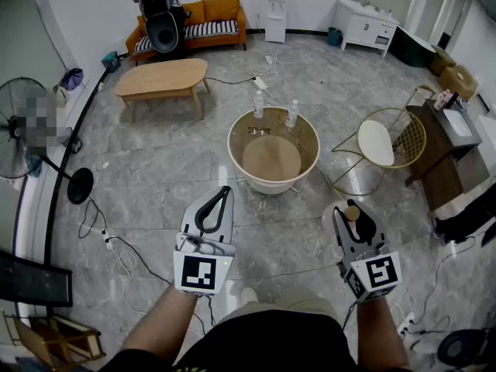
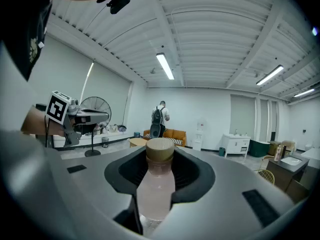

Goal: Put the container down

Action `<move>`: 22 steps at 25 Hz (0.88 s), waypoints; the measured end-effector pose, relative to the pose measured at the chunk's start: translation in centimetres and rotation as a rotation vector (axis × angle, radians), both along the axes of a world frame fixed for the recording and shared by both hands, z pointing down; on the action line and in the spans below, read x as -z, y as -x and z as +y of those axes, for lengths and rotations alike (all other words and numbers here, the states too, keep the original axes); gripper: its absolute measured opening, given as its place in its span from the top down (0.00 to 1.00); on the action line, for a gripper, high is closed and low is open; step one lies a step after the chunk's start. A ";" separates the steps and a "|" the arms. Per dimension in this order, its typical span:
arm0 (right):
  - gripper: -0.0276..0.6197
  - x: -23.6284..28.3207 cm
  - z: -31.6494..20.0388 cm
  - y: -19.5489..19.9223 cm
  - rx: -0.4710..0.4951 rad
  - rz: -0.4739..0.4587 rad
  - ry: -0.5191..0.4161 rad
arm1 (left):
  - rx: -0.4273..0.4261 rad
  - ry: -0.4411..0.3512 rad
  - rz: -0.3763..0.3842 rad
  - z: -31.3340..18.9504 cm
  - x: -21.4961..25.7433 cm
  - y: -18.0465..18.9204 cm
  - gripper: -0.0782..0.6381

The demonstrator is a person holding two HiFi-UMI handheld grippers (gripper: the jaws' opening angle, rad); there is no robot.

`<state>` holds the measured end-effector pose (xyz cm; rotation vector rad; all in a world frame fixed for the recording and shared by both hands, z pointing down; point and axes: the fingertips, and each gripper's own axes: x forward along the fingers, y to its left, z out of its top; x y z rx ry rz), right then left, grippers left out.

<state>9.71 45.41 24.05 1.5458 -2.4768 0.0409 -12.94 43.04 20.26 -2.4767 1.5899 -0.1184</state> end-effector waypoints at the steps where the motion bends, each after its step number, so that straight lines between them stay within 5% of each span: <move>1: 0.73 0.3 -0.5 0.5 0.001 -0.005 -0.001 | 0.005 0.006 -0.002 -0.3 -0.2 0.4 0.87; 22: 0.73 -0.6 -10.8 -0.1 0.067 -0.013 0.014 | 0.034 0.026 -0.004 -9.7 -2.3 -1.7 0.87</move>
